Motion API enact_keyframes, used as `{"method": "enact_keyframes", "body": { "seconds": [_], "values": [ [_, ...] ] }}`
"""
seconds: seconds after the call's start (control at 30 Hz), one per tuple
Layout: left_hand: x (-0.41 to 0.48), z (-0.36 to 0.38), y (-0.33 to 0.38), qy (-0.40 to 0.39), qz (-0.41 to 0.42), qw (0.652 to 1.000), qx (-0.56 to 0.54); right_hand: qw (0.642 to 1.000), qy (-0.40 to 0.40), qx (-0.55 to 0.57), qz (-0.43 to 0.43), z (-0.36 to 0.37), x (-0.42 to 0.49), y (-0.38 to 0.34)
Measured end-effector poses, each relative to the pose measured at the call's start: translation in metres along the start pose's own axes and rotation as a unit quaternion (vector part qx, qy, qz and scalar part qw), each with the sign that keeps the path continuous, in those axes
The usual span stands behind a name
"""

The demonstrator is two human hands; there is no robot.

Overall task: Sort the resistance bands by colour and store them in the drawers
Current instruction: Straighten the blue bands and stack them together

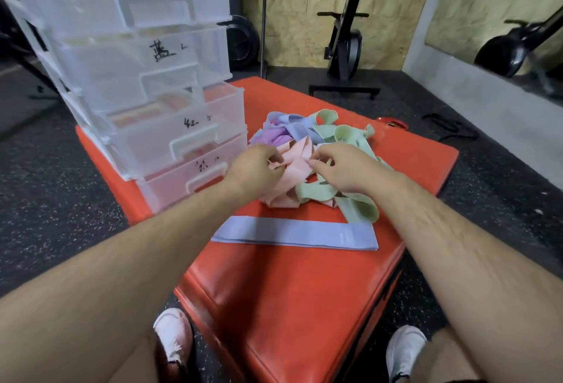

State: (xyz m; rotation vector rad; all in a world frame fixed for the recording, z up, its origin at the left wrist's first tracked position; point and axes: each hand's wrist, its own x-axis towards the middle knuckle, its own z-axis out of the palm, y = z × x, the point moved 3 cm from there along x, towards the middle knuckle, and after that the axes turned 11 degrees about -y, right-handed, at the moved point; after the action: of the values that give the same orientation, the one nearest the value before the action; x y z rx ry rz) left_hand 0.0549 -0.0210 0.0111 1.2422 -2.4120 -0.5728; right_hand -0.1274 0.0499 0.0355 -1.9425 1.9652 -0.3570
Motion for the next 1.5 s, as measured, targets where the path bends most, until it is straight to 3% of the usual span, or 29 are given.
{"method": "enact_keyframes", "body": {
  "seconds": [0.37,0.73,0.87,1.13,1.37,1.5],
  "values": [
    [0.112,0.026,0.008,0.019,0.016,0.999,0.021,0.995,0.042,0.040,0.080,-0.006,0.071,0.016],
    [0.152,0.036,0.005,-0.053,0.015,0.998,-0.028,0.994,0.015,0.040,0.101,-0.006,0.075,0.017],
    [0.159,0.023,0.007,0.005,0.026,0.999,-0.031,0.991,0.012,0.085,0.102,-0.013,0.065,0.011],
    [0.144,-0.044,0.053,0.122,0.066,0.983,-0.121,0.972,0.137,0.185,0.042,-0.032,0.058,0.022],
    [0.110,-0.075,0.095,0.121,0.105,0.971,-0.175,0.902,0.231,0.365,-0.009,-0.051,0.047,0.010],
    [0.095,-0.077,0.104,0.103,0.096,0.963,-0.230,0.894,0.276,0.352,-0.008,-0.053,0.048,0.011]
  ]
}}
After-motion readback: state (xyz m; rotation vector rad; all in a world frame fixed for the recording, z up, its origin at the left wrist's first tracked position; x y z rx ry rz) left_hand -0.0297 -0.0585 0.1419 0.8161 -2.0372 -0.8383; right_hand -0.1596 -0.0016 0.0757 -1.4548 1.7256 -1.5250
